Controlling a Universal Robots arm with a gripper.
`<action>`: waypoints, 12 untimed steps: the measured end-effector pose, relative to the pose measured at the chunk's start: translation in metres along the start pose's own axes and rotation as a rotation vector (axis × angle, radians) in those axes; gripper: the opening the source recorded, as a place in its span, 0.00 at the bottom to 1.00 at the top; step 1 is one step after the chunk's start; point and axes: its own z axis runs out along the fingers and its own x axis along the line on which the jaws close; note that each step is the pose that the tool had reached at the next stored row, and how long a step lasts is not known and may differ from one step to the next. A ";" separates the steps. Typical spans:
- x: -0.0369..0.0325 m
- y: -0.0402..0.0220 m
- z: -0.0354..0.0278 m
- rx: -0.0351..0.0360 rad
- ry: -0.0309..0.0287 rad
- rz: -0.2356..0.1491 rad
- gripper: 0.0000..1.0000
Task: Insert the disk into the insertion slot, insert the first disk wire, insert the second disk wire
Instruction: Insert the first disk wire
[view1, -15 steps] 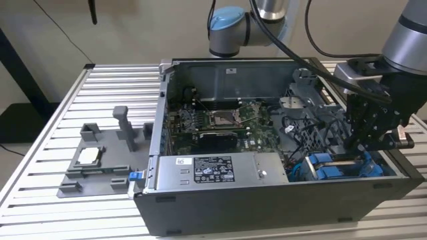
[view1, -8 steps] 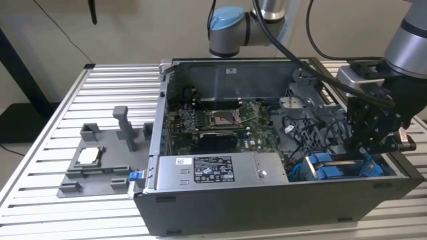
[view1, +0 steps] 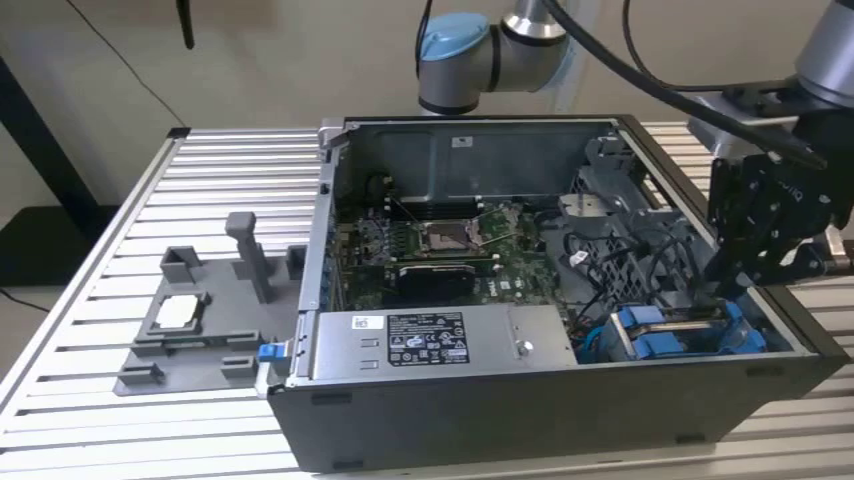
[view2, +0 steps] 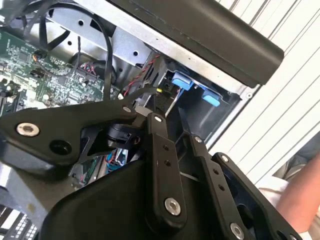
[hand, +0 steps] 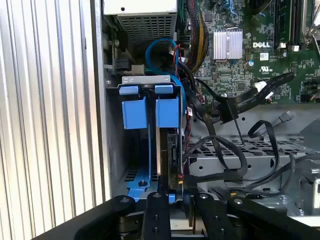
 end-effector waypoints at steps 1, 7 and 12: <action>-0.0001 0.0003 -0.0039 0.0003 0.0001 0.000 0.27; -0.0008 0.0025 -0.0094 0.0027 -0.0002 0.000 0.27; -0.0047 0.0052 -0.0097 0.0027 0.0001 0.000 0.27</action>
